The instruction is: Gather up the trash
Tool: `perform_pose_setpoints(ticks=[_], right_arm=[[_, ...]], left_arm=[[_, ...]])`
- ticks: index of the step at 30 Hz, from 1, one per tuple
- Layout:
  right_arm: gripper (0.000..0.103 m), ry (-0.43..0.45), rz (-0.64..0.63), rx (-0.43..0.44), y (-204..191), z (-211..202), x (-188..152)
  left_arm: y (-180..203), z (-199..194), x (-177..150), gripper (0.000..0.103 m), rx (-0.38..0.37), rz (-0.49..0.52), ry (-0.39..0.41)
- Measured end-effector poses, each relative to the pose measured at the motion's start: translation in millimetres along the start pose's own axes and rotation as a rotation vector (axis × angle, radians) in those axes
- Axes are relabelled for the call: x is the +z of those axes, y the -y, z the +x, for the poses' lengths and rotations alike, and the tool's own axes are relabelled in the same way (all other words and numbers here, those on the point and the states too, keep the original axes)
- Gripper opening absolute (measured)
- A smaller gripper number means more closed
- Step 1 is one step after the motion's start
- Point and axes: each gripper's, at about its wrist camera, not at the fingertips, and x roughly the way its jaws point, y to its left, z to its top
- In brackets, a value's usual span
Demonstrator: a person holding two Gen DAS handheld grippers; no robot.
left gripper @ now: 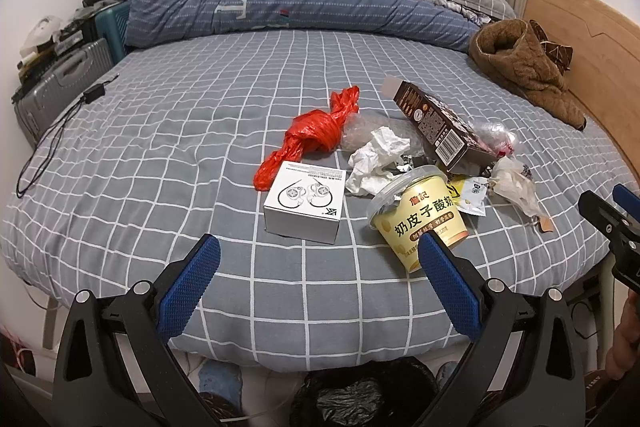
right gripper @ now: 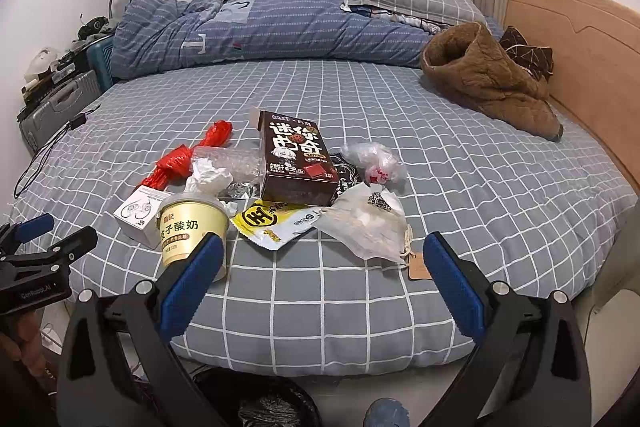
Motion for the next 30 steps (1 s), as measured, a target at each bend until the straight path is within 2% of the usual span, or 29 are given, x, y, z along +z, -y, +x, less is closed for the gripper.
perform_pose_setpoints(ticks=[30], right_arm=[[0.096,-0.003,-0.003,-0.002,-0.1,1.7,0.2]], left_arm=[[-0.5,-1.5,1.0,0.097,0.004,0.001,-0.011]])
